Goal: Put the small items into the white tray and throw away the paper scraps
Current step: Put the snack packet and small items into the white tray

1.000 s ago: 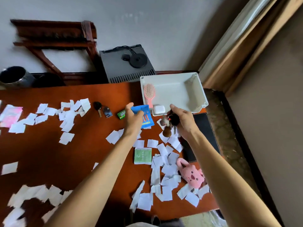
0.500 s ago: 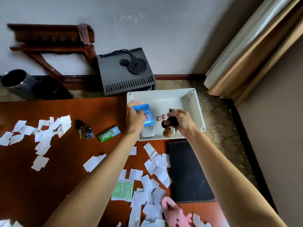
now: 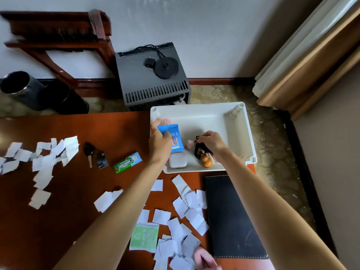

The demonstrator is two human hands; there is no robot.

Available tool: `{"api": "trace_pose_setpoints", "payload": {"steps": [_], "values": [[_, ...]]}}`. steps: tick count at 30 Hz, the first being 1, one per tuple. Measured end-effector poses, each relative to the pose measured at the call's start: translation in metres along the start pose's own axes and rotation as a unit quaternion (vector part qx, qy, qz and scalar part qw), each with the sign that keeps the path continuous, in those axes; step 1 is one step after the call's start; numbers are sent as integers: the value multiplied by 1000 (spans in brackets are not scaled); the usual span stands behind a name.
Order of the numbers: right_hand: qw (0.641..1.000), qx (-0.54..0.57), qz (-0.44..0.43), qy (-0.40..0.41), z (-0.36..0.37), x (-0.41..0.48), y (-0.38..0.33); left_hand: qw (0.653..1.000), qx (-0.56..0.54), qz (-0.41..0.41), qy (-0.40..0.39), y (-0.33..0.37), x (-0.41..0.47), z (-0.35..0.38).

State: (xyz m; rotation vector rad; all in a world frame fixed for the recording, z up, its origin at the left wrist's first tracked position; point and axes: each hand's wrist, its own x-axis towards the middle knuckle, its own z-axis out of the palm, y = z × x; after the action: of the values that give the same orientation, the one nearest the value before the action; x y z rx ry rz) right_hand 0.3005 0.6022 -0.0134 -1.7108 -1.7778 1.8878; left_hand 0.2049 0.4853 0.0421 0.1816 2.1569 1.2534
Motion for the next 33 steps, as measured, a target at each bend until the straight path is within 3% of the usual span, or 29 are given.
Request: {"api": "trace_pose_setpoints", "payload": {"steps": [7,10,15,19,22,25,28,33], "values": [[982,-133,-98,96,8,-8,9,1000,-7,1,-5,-4,-1,0],[970,-208,-87,92,6,-13,16,1000,-13,-1,-7,-5,-4,0],[966,-229,-86,80,7,-22,22,1000,-13,-3,-6,-8,-7,-4],[964,-235,-86,87,7,-27,22,1000,-3,13,-3,-9,-9,-9],[961,-198,-148,126,4,-36,15,999,-4,36,-16,-8,-9,-10],[988,-68,-139,-5,0,-46,-1,997,-21,58,-43,-5,-4,-2],[988,-31,-101,-108,-4,-54,-7,995,-10,67,-69,-2,-2,10],[996,-56,-74,6,-26,-50,4,986,47,72,-145,1,-3,34]]}}
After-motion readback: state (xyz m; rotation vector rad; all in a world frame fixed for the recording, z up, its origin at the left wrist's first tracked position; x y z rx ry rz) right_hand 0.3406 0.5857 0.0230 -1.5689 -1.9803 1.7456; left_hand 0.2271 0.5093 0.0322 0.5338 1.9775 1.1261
